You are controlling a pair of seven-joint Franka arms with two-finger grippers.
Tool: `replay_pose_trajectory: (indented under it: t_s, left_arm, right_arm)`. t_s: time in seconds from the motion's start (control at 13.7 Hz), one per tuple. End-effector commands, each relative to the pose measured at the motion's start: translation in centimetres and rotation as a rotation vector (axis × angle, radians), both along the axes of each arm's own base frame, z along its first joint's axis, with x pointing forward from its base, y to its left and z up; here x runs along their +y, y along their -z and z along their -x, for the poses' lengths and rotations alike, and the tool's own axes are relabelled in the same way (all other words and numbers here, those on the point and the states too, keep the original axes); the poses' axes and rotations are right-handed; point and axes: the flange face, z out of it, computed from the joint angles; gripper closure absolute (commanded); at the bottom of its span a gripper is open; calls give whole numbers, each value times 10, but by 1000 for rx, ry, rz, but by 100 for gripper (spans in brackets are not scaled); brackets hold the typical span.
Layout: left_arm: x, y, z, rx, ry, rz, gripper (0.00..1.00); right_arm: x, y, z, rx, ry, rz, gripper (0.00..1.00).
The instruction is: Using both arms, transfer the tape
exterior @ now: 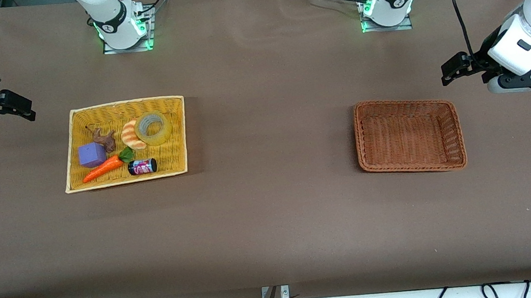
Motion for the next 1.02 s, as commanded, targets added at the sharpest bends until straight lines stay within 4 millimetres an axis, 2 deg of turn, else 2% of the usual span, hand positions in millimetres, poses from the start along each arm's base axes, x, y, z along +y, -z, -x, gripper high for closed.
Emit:
replay_pose_trajectory:
  t_s: [0.0,0.07,0.22,0.29,0.44,0.51,0.66,0.8,0.95]
  left_arm:
    - [-2,-6,-4,2,20,14,0]
    - [-2,-6,-4,2,20,14,0]
    - [-2,-6,-4,2,20,14,0]
    - [-2,-6,-4,2,20,14,0]
    - [-2,-6,-3,2,20,15,0]
    - [-2,-6,-3,2,22,14,0]
    - [-2,-6,-3,2,22,14,0]
    - [-2,-6,-3,2,20,15,0]
    - [-2,-6,-4,2,20,14,0]
  right_arm:
    - [-2,-4,-4,-7,-6,-15,0]
    - [-2,-2,-6,-11,-9,-15,0]
    - [-2,25,-20,27,0,-16,0]
    - [-2,27,-23,13,-11,-18,0]
    - [-2,46,-30,51,-42,-16,0]
    - [-1,55,-27,77,-51,-18,0]
    - [1,102,-19,147,-44,-26,0]
    - [4,154,-11,138,-41,-28,0]
    - [10,195,4,153,-12,-41,0]
